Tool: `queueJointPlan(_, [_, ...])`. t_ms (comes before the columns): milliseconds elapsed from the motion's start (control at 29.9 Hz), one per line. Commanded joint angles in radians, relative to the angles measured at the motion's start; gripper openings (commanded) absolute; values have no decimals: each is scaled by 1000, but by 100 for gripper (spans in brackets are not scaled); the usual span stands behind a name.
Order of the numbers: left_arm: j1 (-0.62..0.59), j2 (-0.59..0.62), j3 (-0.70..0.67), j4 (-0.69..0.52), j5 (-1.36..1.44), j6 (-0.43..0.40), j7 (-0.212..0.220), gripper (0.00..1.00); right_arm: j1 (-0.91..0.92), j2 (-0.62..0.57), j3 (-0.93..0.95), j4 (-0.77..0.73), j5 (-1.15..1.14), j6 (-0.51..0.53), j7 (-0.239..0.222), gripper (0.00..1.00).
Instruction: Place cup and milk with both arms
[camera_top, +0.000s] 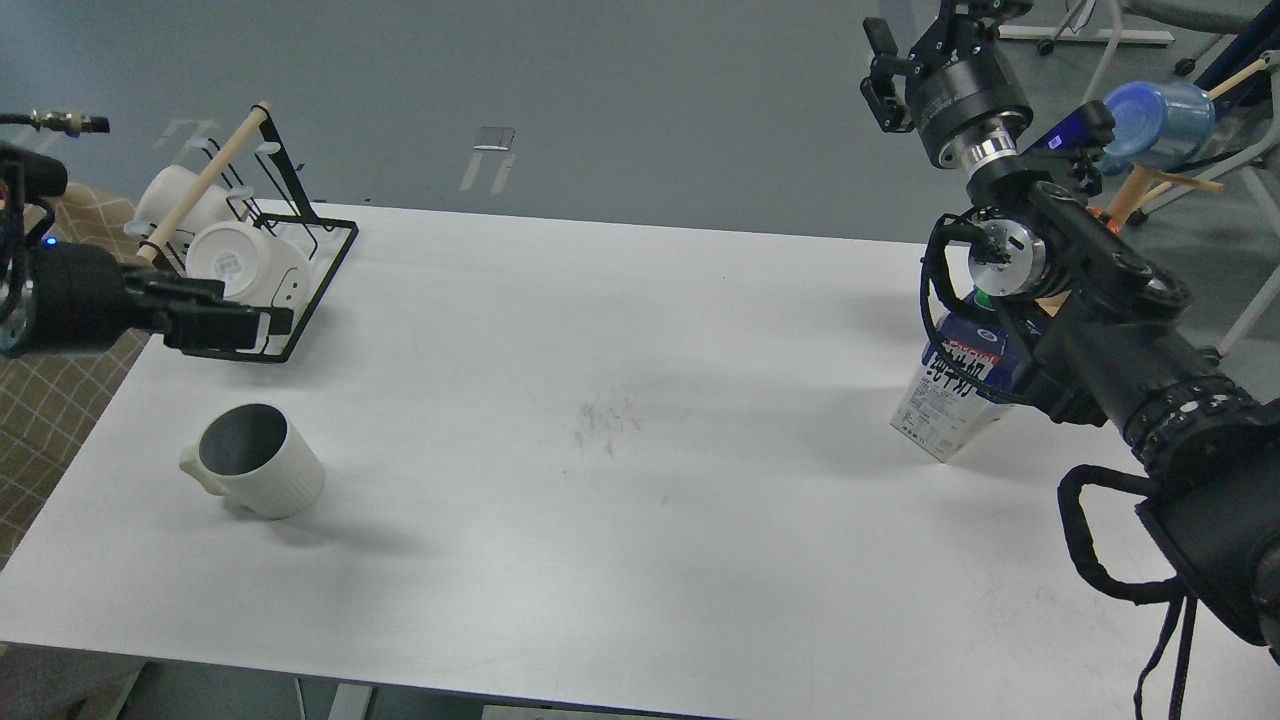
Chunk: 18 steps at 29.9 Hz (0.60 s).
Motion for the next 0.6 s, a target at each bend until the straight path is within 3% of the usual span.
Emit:
queueJointPlan(0, [40, -3, 17, 43, 19, 0, 0, 98, -3, 0, 0, 1, 0, 0, 0, 100])
queueJointPlan(568, [126, -152, 77, 240, 17, 0, 0, 98, -13, 0, 0, 16, 1, 0, 0, 100])
